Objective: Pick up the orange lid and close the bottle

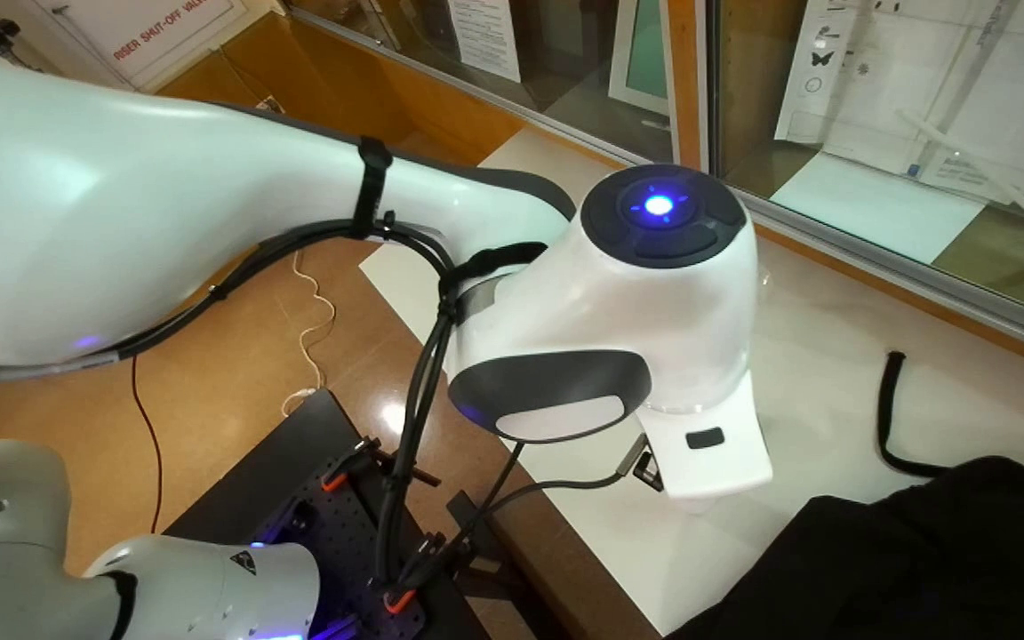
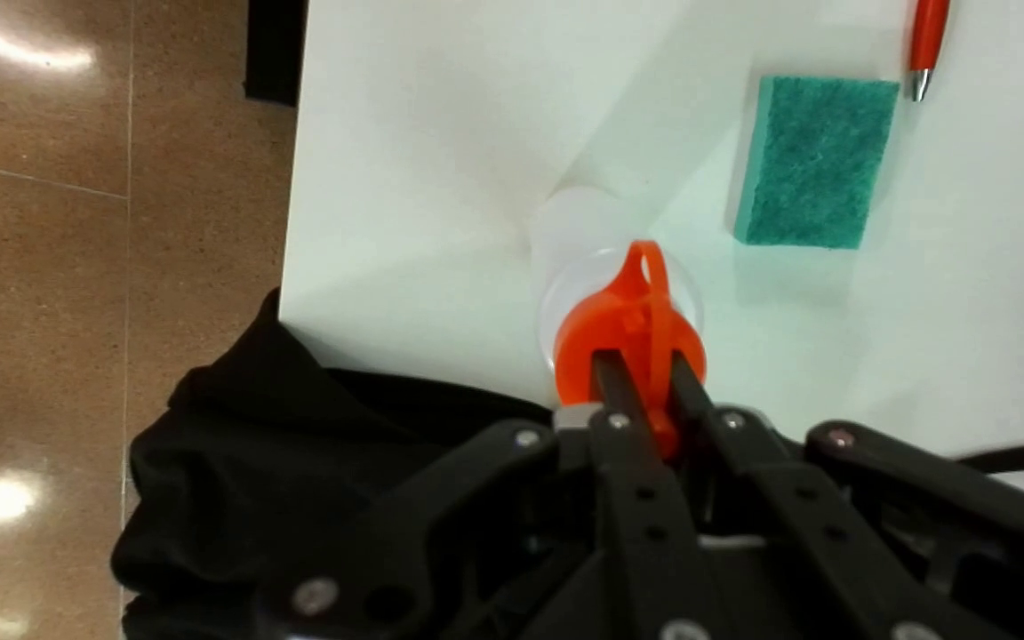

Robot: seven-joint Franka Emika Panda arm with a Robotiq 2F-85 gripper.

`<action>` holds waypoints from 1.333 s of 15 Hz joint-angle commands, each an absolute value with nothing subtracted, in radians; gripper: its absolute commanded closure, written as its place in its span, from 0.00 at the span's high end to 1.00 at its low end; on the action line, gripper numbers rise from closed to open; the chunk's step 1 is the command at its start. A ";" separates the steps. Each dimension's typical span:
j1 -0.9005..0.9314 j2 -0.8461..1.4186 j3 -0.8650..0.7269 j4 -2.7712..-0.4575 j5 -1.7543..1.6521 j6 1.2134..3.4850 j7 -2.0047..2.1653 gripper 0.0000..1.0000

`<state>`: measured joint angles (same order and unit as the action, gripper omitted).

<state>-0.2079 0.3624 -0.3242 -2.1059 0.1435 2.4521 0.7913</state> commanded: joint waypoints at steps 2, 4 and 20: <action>-0.221 0.365 -0.308 -2.087 0.171 2.420 0.767 0.03; -0.219 0.368 -0.307 -2.086 0.171 2.423 0.770 0.03; -0.199 0.354 -0.328 -2.100 0.130 2.417 0.805 0.65</action>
